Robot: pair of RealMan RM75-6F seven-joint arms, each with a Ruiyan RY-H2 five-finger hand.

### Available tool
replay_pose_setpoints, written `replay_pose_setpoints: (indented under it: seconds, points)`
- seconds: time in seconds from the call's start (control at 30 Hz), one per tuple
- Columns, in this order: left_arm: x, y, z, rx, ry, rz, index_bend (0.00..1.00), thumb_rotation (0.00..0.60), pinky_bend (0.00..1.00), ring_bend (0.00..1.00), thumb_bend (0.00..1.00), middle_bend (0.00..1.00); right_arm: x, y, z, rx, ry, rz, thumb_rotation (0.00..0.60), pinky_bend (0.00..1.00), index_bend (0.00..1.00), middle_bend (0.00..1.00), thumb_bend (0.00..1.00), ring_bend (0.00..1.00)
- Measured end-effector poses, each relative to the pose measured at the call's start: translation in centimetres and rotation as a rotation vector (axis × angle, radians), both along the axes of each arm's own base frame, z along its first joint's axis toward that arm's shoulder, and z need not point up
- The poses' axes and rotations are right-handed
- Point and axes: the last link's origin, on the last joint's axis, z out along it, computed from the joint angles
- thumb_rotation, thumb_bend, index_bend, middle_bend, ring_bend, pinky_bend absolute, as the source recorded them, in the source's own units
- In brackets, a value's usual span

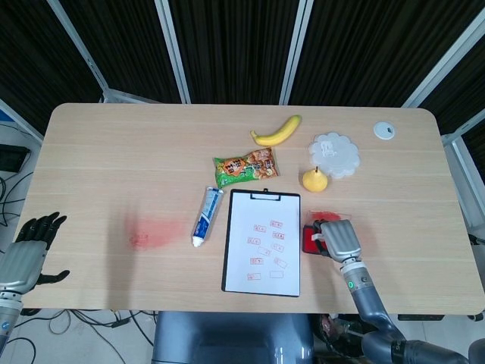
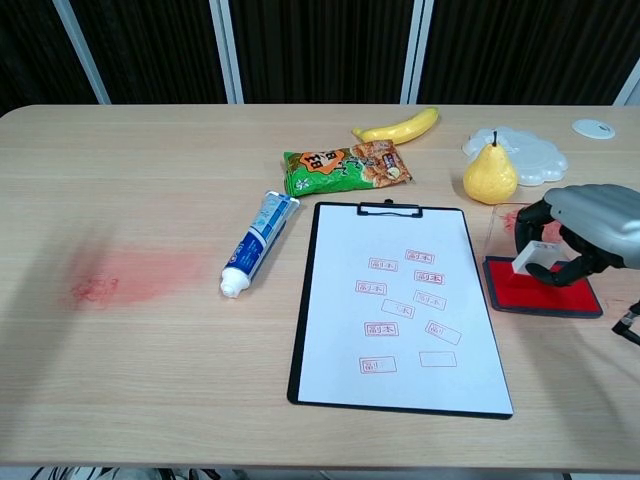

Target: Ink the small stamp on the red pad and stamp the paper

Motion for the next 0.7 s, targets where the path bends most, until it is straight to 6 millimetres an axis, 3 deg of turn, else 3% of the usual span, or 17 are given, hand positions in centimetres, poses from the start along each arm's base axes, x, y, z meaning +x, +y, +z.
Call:
replay_pose_setpoints:
  seconds: [0.7]
  points:
    - [0.0,0.1,0.0,-0.003,-0.001,0.006,0.00,0.600,0.00,0.00,0.02,0.00,-0.8,0.1,-1.2,0.024,0.032,-0.041,0.600,0.89,0.92,0.86,0.81,0.87]
